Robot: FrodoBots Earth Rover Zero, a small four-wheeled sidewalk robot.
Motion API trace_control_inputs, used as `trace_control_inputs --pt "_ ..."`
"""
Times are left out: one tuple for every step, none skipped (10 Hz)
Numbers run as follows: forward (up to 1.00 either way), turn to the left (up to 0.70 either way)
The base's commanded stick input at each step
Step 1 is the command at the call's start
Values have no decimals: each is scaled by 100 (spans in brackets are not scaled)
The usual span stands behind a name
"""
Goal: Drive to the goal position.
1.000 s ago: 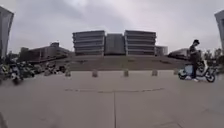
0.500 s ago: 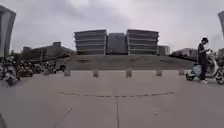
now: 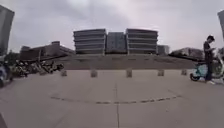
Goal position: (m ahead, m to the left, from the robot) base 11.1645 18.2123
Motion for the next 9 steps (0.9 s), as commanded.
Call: trace_control_inputs --pt "59 2" --pt "46 1" --pt "33 1" --pt "20 1" --pt "7 0" --pt "6 0" --pt "20 0" --pt "34 0" --pt "48 1"
